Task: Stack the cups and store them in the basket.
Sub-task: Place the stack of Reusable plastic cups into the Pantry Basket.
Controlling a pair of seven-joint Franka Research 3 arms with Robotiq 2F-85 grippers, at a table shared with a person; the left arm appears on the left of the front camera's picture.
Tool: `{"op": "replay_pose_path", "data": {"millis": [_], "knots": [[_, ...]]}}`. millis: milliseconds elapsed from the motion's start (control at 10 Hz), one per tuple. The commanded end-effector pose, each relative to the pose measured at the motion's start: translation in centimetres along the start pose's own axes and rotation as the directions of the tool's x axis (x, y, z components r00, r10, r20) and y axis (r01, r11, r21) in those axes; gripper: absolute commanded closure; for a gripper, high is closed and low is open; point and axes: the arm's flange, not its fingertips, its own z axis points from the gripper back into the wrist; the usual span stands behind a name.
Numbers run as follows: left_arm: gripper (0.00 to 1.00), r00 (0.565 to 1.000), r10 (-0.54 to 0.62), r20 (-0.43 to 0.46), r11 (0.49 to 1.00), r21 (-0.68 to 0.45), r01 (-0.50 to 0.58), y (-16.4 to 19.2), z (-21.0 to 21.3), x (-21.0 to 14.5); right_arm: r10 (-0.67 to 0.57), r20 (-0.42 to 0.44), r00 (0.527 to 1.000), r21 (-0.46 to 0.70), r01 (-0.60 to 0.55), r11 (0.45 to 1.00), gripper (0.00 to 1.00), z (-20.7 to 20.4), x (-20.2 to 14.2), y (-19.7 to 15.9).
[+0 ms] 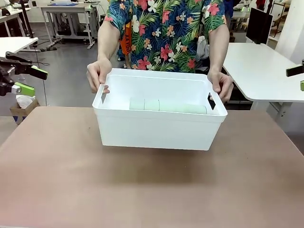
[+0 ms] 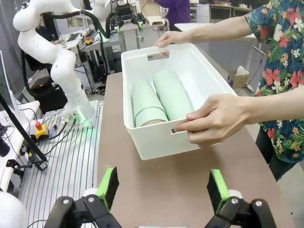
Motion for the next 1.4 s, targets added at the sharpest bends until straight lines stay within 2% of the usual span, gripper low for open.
{"op": "replay_pose_path", "data": {"millis": [0, 1300], "knots": [[0.08, 1.000, 0.008, 0.021, 1.000, 0.000, -0.008, -0.02, 0.03, 0.45, -0.002, 0.019, 1.000, 0.000, 0.002, 1.000, 0.00, 0.11, 0.37, 0.20], [0.08, 1.000, 0.008, 0.021, 1.000, 0.000, -0.008, -0.02, 0.03, 0.45, -0.002, 0.019, 1.000, 0.000, 0.002, 1.000, 0.00, 0.11, 0.37, 0.20]]}}
